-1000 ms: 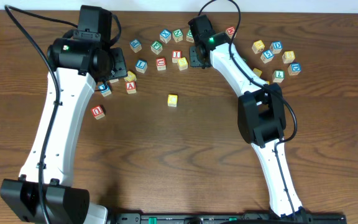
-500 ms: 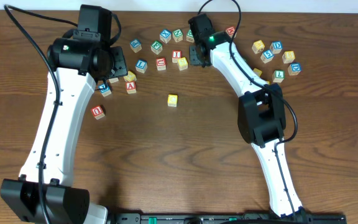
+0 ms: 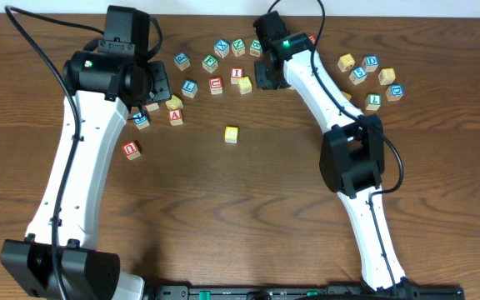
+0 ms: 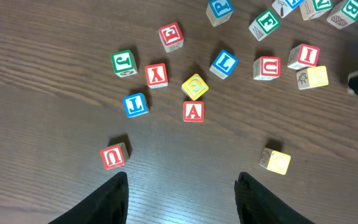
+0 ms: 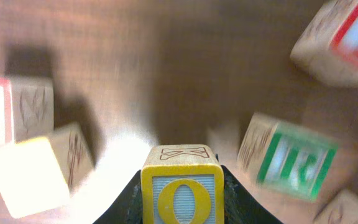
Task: Spell out CORL
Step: 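Place the O block to the right of the C block, release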
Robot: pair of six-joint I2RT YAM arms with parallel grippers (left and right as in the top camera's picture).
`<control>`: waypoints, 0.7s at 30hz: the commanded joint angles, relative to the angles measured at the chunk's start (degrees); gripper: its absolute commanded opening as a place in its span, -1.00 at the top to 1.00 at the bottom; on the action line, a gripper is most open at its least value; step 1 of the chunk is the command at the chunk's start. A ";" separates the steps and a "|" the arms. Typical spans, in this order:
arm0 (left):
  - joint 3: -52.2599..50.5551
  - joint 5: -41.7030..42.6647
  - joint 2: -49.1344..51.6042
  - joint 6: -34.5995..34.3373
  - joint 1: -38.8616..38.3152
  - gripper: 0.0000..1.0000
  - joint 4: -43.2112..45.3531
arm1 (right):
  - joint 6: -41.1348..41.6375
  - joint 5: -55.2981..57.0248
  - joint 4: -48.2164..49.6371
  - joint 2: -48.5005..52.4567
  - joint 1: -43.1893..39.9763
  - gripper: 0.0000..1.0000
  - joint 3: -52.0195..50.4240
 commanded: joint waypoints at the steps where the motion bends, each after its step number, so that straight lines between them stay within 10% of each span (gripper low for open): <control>1: 0.39 -0.74 -1.11 -0.50 0.17 -0.09 0.13 | -0.83 -6.51 -3.74 -3.52 0.02 0.59 1.27; 21: 0.39 -0.74 -1.11 -0.50 0.17 -0.10 1.40 | -0.74 -7.65 -19.96 -3.50 8.68 0.52 -2.29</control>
